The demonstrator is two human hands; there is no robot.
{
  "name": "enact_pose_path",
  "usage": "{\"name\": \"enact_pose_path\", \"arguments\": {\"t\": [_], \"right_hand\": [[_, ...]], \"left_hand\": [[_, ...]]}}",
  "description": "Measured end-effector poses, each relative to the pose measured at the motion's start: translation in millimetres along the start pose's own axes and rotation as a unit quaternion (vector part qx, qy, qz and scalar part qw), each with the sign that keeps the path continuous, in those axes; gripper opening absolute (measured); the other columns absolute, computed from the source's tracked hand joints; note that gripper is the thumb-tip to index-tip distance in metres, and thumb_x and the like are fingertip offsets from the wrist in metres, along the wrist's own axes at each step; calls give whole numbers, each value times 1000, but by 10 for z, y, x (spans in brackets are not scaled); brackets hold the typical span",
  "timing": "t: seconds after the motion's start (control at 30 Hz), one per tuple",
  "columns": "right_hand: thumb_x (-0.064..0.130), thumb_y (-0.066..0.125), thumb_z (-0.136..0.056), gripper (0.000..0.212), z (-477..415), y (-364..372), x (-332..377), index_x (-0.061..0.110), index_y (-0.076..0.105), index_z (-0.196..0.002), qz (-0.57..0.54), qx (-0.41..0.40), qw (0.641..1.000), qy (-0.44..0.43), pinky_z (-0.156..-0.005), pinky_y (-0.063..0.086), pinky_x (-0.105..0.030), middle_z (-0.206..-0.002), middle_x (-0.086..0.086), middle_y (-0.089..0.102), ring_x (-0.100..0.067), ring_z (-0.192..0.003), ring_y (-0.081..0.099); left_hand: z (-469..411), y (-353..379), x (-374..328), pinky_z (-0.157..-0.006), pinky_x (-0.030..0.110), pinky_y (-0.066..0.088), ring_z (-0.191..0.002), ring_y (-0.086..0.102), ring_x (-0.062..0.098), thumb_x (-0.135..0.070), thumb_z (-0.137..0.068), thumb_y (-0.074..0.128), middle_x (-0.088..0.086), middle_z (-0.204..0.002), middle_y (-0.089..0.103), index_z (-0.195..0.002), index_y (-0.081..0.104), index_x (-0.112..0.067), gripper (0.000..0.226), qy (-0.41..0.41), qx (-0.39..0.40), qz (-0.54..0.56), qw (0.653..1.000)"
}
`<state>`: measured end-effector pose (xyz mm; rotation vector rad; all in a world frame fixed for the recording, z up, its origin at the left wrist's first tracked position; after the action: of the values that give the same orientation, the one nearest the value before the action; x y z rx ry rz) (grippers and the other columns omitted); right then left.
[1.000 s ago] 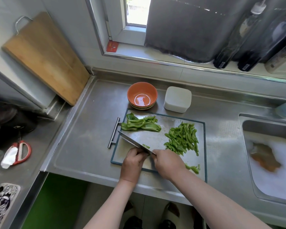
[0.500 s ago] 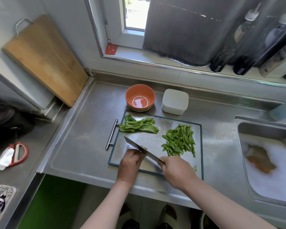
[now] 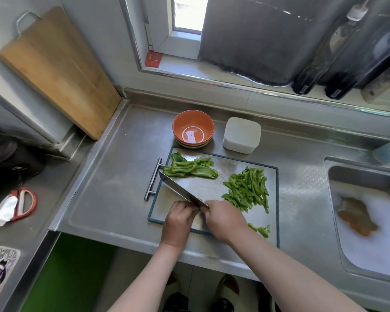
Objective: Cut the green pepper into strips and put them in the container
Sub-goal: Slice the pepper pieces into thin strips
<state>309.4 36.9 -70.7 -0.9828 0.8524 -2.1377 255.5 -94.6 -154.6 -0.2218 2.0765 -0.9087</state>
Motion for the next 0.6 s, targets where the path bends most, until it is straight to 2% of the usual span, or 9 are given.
{"name": "enact_pose_path", "arguments": {"t": [0.1, 0.17, 0.27, 0.37, 0.47, 0.6], "right_hand": [[38, 41, -103, 31, -23, -67, 22, 19, 63, -93, -10, 1, 1000, -1, -68, 46, -37, -93, -7, 68, -31, -85, 61], [37, 42, -103, 28, 53, -99, -6, 23, 59, -85, -14, -7, 1000, -6, -62, 42, -35, -86, -5, 66, -28, -77, 56], [32, 42, -102, 33, 230, -104, -71, 26, 46, -70, -17, -18, 1000, -6, -53, 33, -34, -69, 2, 55, -24, -66, 49], [32, 41, -103, 37, 342, -86, -162, 27, 41, -66, -3, -17, 1000, -1, -57, 37, -36, -65, 3, 51, -22, -63, 46], [31, 41, -102, 36, 384, -78, -237, 27, 40, -65, 0, -17, 1000, 6, -57, 35, -36, -66, 3, 51, -21, -64, 46], [31, 40, -102, 37, 392, -45, -245, 27, 39, -65, -8, -18, 1000, 17, -58, 38, -36, -67, 2, 52, -23, -66, 48]], "left_hand": [[-13, -13, -14, -81, 13, 41, -85, 56, 15, -18, -91, 63, -1, -86, 67, -86, 73, -11, 13, -6, 6, 7, 1000], [-14, -6, 5, -84, 12, 40, -86, 56, 14, -13, -88, 70, 0, -86, 67, -88, 73, -12, 4, -10, 3, 8, 1000], [-2, 23, 58, -84, 17, 45, -89, 58, 15, -7, -81, 78, 1, -89, 68, -91, 75, -11, 11, -19, 10, 6, 1000], [4, 29, 53, -82, 21, 48, -90, 58, 15, -14, -87, 72, 2, -90, 68, -93, 74, -11, 7, -11, 2, 4, 1000], [-10, 22, 33, -83, 18, 45, -89, 57, 14, -23, -92, 62, 1, -90, 67, -93, 74, -12, 17, -8, -4, 7, 1000], [-10, 36, 42, -80, 21, 46, -88, 57, 15, -22, -91, 63, 1, -89, 67, -92, 74, -12, 15, -5, -5, 7, 1000]]}}
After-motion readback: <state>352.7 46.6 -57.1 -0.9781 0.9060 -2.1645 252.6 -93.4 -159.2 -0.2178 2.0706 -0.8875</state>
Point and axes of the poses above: each hand's wrist, its own z-axis away from the middle knuckle, its own y-axis out of the palm, x = y × z, the point moved 3 cm from there along -z, towards the middle knuckle
